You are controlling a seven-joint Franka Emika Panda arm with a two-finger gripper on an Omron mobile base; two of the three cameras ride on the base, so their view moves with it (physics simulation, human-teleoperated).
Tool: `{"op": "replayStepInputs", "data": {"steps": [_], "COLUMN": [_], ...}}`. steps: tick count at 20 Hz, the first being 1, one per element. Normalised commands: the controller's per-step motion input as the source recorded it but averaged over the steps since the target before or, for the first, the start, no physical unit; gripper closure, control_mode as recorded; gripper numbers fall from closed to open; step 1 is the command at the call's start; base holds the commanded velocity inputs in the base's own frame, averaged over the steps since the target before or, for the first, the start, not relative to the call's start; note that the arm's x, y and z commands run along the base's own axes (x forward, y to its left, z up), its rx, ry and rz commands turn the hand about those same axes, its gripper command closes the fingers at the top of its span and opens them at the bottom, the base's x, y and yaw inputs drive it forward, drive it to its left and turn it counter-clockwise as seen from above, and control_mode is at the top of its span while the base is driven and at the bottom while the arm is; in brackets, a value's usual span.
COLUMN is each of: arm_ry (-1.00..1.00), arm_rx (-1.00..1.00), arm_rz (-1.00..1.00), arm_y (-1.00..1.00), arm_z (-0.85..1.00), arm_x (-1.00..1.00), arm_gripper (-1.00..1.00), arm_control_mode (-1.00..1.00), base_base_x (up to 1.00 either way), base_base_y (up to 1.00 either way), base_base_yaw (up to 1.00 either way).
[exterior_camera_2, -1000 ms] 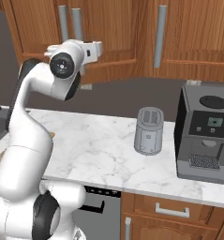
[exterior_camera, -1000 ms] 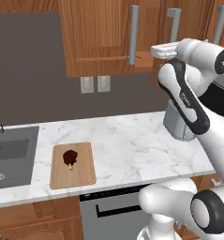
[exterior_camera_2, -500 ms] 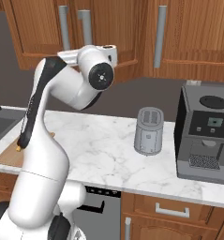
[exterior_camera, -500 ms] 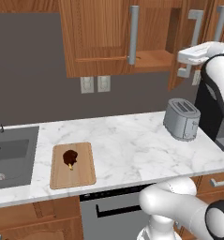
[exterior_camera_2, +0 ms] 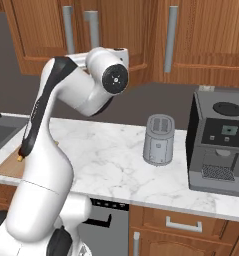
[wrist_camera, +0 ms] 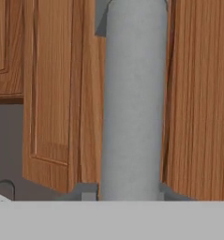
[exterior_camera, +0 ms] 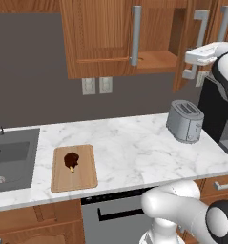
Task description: Open the cabinet, retrieve the rolling pin, and place it next to the meat on the cutting board to prepare for tenderizing.
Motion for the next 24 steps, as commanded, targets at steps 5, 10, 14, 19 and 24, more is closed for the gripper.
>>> {"op": "replayStepInputs", "data": {"steps": [5, 10, 14, 19, 24], "arm_ry": [-0.07, -0.04, -0.01, 0.00, -0.03], "arm_rx": [-0.01, -0.02, 0.00, 0.00, -0.01], "arm_rz": [0.00, 0.00, 0.00, 0.00, 0.00], "arm_y": [-0.08, -0.15, -0.34, -0.56, -0.37], "arm_z": [0.00, 0.00, 0.00, 0.00, 0.00], "arm_x": [-0.30, -0.15, 0.00, 0.00, -0.26], "arm_gripper": [-1.00, -1.00, -1.00, -1.00, -1.00], "arm_control_mode": [-1.00, -1.00, -1.00, -1.00, -1.00], "base_base_x": [0.00, 0.00, 0.00, 0.00, 0.00], "base_base_y": [0.00, 0.00, 0.00, 0.00, 0.00], "base_base_yaw": [0.00, 0.00, 0.00, 0.00, 0.00]}}
